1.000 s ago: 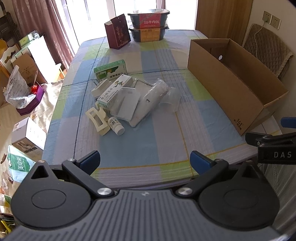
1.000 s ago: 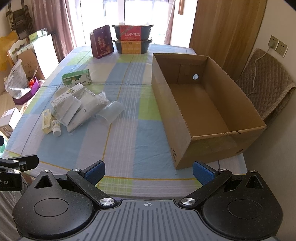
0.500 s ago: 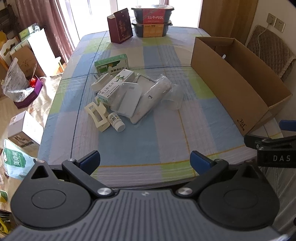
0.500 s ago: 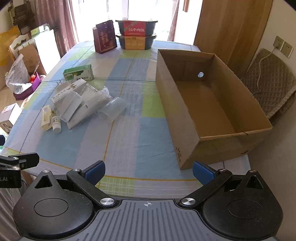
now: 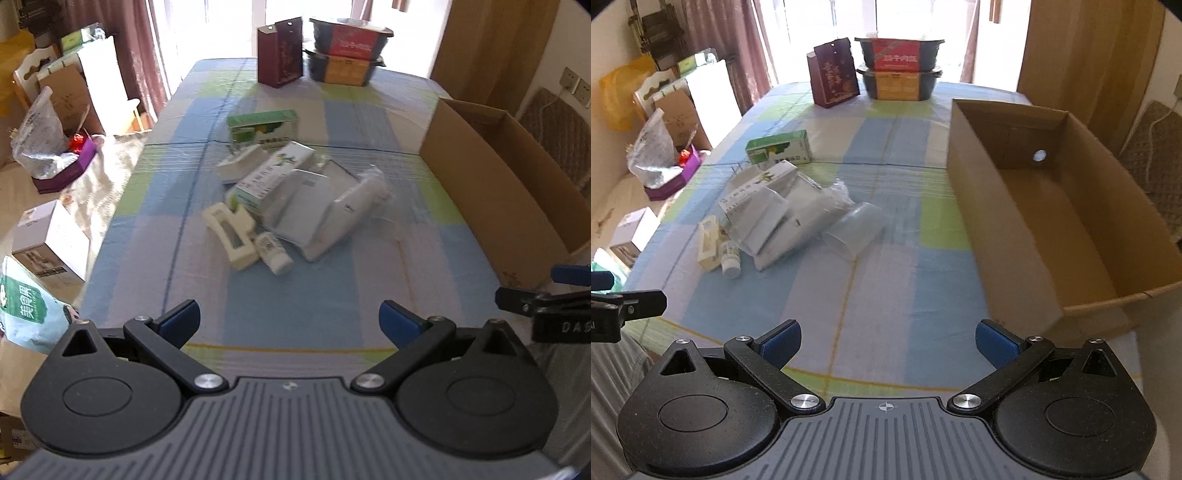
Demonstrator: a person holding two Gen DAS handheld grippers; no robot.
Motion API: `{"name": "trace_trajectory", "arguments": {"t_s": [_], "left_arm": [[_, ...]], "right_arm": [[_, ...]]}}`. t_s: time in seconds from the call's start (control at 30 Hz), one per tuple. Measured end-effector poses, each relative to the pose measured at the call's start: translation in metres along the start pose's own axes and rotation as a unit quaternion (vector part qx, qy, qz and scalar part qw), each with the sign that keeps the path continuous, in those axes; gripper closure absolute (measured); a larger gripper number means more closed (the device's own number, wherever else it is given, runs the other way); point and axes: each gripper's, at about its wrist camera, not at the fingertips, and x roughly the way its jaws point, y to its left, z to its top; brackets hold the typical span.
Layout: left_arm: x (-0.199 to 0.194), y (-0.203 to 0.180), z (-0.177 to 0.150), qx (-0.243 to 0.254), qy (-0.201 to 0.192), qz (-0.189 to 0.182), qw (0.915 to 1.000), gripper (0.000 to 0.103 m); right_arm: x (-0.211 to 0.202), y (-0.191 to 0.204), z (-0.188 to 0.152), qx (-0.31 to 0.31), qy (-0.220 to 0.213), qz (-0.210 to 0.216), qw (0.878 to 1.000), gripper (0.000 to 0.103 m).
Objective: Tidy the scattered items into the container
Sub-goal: 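Grasp the white hair clip with the left tool while the right tool grasps the clear cup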
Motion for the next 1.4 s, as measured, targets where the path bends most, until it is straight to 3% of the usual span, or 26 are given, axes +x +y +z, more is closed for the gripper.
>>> {"name": "trace_trajectory", "arguments": {"t_s": [0.17,0.23,0.33,0.77,0.87,1.1,1.17,1.33,1.4], "left_arm": [[0.014,0.013,0.007,-0.004,0.004,0.003,1.0,0.008],[0.022,0.018,0.011,-0.006,0.011,0.002,0.9999,0.017],[0.036,0.024,0.017,-0.015,0.022,-0.006,0.9996,0.021],[0.087,0.046,0.04,-0.039,0.053,0.002,0.9978,0.021],[0.097,0.052,0.046,-0.041,0.054,0.005,0.9977,0.021],[0.116,0.067,0.058,-0.052,0.051,0.011,0.9973,0.022],[0.12,0.07,0.059,-0.056,0.051,0.011,0.997,0.024],[0.125,0.075,0.058,-0.06,0.053,0.01,0.9967,0.028],[0.126,0.077,0.057,-0.064,0.054,0.009,0.9964,0.029]], "right_arm": [[0.023,0.003,0.011,0.008,0.004,0.017,1.0,0.0],[0.032,0.005,0.015,0.009,0.005,0.022,1.0,0.0],[0.046,0.006,0.019,0.007,0.008,0.022,1.0,0.0],[0.113,-0.005,0.048,0.058,0.006,0.031,0.998,0.0],[0.126,-0.013,0.054,0.095,0.011,0.036,0.995,0.02],[0.149,-0.021,0.066,0.157,0.005,0.033,0.987,0.021],[0.158,-0.02,0.069,0.159,0.004,0.032,0.987,0.033],[0.175,-0.019,0.076,0.161,0.004,0.041,0.986,0.035],[0.18,-0.019,0.076,0.144,0.011,0.049,0.988,0.053]]}}
